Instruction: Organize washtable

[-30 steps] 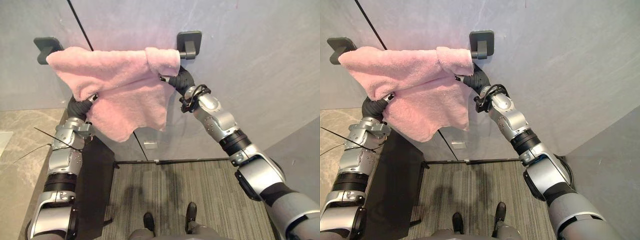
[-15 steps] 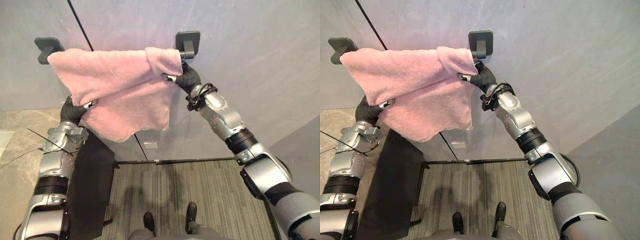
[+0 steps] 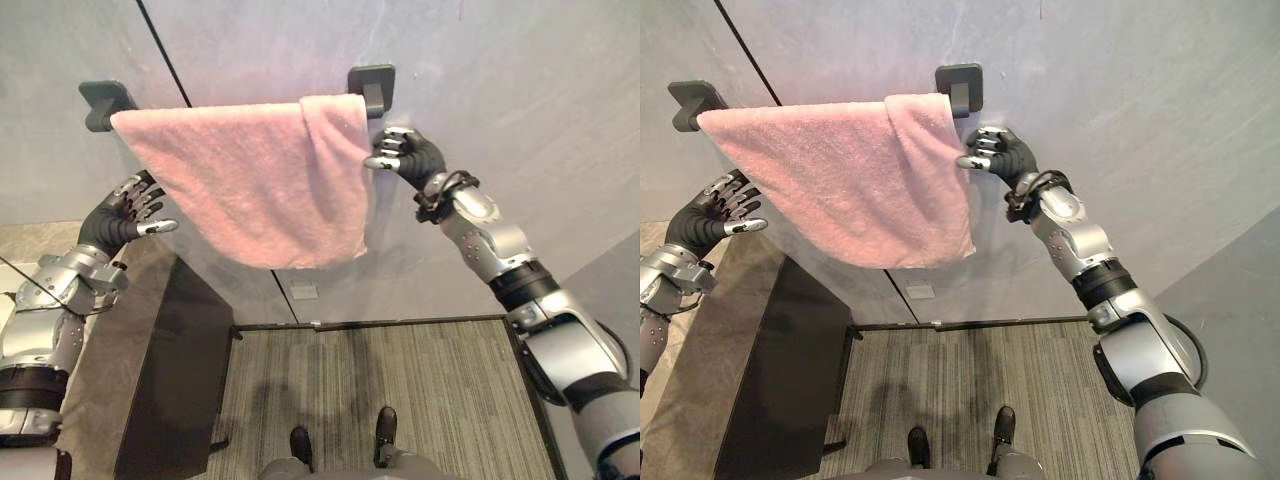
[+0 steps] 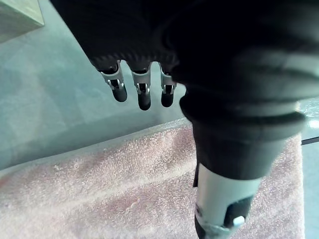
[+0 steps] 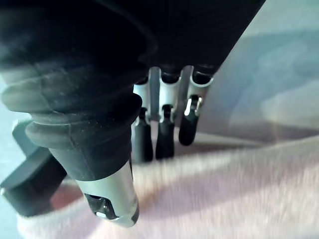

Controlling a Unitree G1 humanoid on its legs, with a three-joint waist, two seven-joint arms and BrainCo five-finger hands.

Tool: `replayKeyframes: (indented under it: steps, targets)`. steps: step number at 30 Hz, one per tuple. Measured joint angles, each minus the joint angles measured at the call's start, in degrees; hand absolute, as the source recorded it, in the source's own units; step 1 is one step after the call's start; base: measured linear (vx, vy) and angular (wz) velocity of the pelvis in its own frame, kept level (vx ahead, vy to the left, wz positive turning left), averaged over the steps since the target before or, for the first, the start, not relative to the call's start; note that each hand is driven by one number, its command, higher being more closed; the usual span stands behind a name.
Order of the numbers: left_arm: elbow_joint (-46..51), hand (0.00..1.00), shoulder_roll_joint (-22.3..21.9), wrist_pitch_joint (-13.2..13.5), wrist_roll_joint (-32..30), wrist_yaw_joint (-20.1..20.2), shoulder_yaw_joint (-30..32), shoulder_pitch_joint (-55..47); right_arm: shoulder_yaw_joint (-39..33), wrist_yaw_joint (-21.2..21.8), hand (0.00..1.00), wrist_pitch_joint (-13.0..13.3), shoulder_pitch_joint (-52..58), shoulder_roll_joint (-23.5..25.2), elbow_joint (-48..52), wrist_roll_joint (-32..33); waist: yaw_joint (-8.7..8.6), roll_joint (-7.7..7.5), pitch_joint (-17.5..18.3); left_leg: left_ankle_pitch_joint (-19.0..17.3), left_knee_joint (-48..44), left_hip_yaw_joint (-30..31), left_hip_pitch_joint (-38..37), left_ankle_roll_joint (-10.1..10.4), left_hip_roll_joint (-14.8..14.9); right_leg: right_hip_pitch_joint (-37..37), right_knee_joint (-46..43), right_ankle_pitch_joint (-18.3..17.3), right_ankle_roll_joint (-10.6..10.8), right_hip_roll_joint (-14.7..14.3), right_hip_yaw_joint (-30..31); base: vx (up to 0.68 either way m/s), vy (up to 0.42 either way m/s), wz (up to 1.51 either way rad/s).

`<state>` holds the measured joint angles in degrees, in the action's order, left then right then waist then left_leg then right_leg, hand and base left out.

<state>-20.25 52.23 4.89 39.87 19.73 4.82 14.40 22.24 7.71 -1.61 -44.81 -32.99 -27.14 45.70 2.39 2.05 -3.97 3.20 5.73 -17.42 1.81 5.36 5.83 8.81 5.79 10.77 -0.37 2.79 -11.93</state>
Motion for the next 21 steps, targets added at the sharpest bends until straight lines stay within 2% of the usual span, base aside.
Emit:
replayKeyframes:
  steps: [3, 5, 9, 11, 12, 14, 15, 17, 18, 19, 21]
  targets:
    - [-0.04, 0.00, 0.10, 0.04, -0.45, -0.76, 0.91, 0.02, -4.15, 0.15, 0.00, -0.28, 6.59, -1.52, 3.13, 0.51, -0.15, 0.04, 0.06, -0.03, 0.00, -0.11, -0.71, 0.00, 0.02, -0.60, 0.17, -0.05, 0.06, -0.04, 0.25, 0.01, 0.011, -0.04]
    - [-1.10, 0.00, 0.24, 0.08, -2.44, -1.89, 3.93, 0.23, -8.87, 0.16, 0.00, -0.41, 10.64, -2.68, 4.54, 0.67, -0.32, 0.01, 0.10, -0.03, 0.01, -0.04, -0.69, 0.00, -0.02, -0.65, 0.17, -0.06, 0.07, 0.00, 0.18, 0.00, 0.000, 0.00]
    - [-8.69, 0.00, 1.06, 0.03, -7.43, -7.77, 15.68, 0.24, -23.64, -1.58, 0.00, -1.20, 17.27, -3.60, 4.10, 0.32, -1.46, 0.01, 0.92, -0.04, -0.01, 0.60, -1.29, 0.00, 0.09, -1.62, -0.05, -0.64, 0.75, -0.03, -0.72, 0.03, 0.020, 0.10]
    - [-9.75, 0.00, 0.96, 0.01, -9.90, -12.72, 25.84, -0.40, -32.72, -4.75, 0.00, -0.91, 19.01, -3.60, 4.34, -0.36, -1.71, -0.12, 2.03, -0.30, 0.00, 0.51, -1.35, 0.19, 0.07, -1.59, -0.04, -0.95, 1.06, -0.03, -0.66, 0.04, 0.023, -0.04]
    - [-9.74, 0.00, 0.94, 0.08, -10.58, -14.37, 28.31, -0.64, -34.22, -5.75, 0.00, -0.64, 19.29, -3.62, 4.67, -0.50, -1.72, -0.12, 2.37, -0.35, 0.00, 0.42, -1.45, 0.17, 0.08, -1.59, -0.04, -1.08, 1.19, -0.07, -0.61, 0.03, 0.019, -0.10]
    - [-9.62, 0.00, 0.86, 0.42, -12.48, -21.64, 35.83, -0.86, -35.89, -8.96, 0.00, 1.44, 20.60, -3.39, 8.53, -1.35, -1.92, -0.08, 4.27, -0.58, 0.00, 0.22, -1.69, 0.26, 0.15, -1.61, -0.03, -1.37, 1.45, -0.23, -0.34, 0.04, 0.013, -0.10]
    - [-9.12, 0.00, 0.62, 0.49, -13.07, -23.61, 37.79, -0.82, -35.86, -9.42, 0.00, 1.66, 20.60, -3.11, 10.06, -1.35, -2.07, -0.08, 4.59, -0.62, 0.00, 0.18, -1.78, 0.29, 0.17, -1.63, -0.04, -1.38, 1.46, -0.27, -0.26, 0.04, 0.011, -0.08]
    - [-2.03, 0.00, -2.47, 0.62, -16.56, -31.07, 44.72, -0.90, -35.81, -11.07, 0.00, 3.28, 20.69, -1.57, 16.81, -1.54, -2.43, -0.16, 4.88, -0.65, 0.03, -0.04, -2.06, 0.31, 0.21, -1.79, 0.07, -1.44, 1.46, -0.32, -0.03, 0.02, 0.014, -0.05]
    - [6.37, 0.00, -6.93, 1.72, -20.57, -37.50, 48.24, -1.13, -35.74, -11.99, 0.00, 4.82, 20.78, -1.00, 21.95, -2.01, -2.41, -0.12, 4.90, -0.70, 0.04, -0.21, -2.31, 0.26, 0.13, -2.02, 0.13, -1.60, 1.38, -0.22, 0.04, 0.00, 0.000, 0.00]
    - [14.21, 0.00, -11.24, 3.02, -24.22, -42.07, 49.94, -2.34, -35.56, -12.59, 0.00, 6.48, 20.78, -0.98, 25.89, -2.61, -2.39, -0.06, 5.06, -0.78, 0.05, -0.31, -2.72, 0.22, 0.09, -2.45, 0.16, -1.77, 1.34, -0.17, 0.00, 0.01, 0.023, 0.04]
    - [23.06, 0.00, -15.95, 4.74, -28.49, -45.72, 49.39, -4.92, -35.20, -12.95, 0.00, 9.20, 20.43, -0.96, 29.17, -3.13, -2.26, -0.18, 6.57, -0.81, 0.06, -0.25, -2.73, 0.26, 0.15, -2.54, 0.16, -1.96, 1.16, -0.19, -0.18, 0.03, 0.015, 0.06]
